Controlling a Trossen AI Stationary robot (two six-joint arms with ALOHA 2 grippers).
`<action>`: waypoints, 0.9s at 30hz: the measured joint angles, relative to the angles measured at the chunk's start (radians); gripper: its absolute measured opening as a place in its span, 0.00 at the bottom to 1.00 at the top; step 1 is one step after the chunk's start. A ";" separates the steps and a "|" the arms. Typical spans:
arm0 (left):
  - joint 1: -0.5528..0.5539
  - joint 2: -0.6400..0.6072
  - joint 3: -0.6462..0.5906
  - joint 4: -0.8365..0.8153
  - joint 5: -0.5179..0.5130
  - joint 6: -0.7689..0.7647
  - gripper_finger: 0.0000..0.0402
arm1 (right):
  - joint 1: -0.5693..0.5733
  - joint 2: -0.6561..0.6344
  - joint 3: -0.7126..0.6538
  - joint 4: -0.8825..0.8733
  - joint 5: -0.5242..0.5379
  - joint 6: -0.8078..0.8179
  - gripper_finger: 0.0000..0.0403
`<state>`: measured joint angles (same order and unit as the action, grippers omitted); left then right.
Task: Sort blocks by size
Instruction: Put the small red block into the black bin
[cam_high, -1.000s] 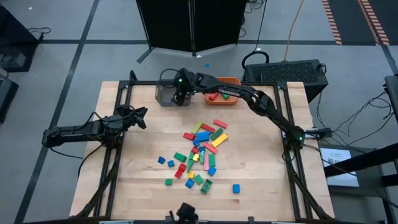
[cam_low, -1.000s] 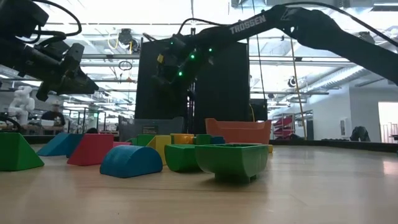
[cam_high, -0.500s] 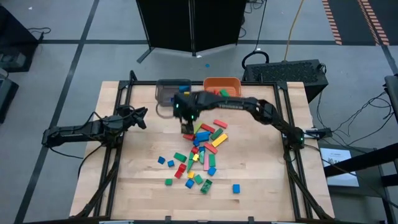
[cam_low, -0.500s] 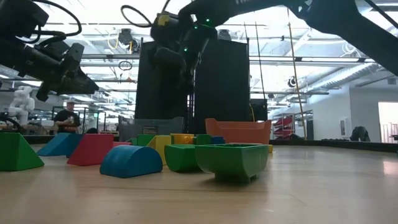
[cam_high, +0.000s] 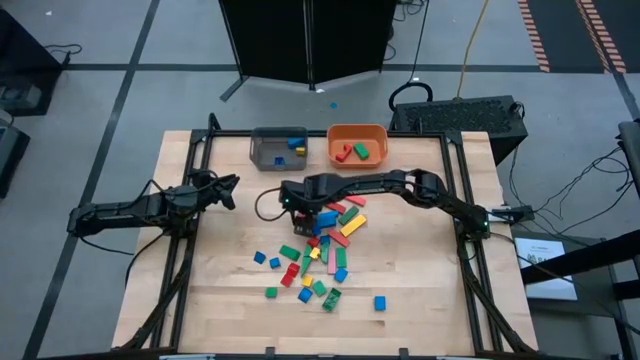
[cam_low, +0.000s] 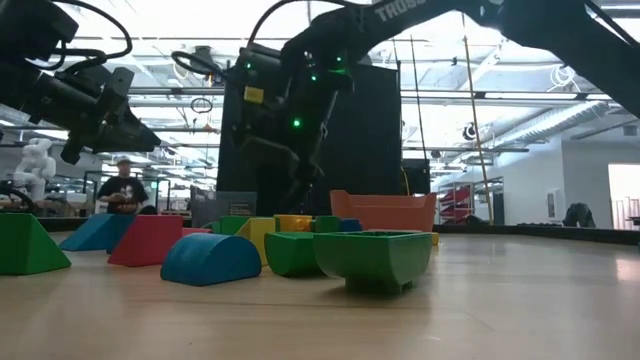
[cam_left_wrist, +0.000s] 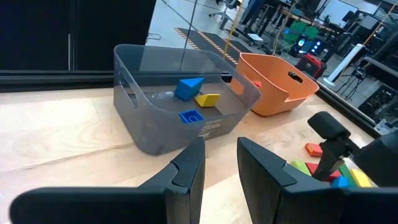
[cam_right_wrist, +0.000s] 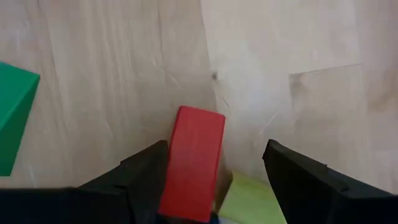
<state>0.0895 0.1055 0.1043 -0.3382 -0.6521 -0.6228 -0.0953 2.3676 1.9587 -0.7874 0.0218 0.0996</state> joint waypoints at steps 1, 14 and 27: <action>0.000 0.000 0.000 0.000 0.001 0.000 0.24 | -0.001 0.000 -0.007 0.004 -0.001 0.006 0.64; 0.000 0.000 0.000 0.000 0.004 0.000 0.24 | 0.022 -0.006 -0.078 0.007 0.024 0.072 0.51; 0.000 0.000 0.000 0.000 0.004 0.001 0.24 | -0.015 0.004 0.112 -0.003 0.039 -0.042 0.27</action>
<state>0.0895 0.1055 0.1043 -0.3386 -0.6483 -0.6220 -0.1100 2.3721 2.0711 -0.7899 0.0605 0.0579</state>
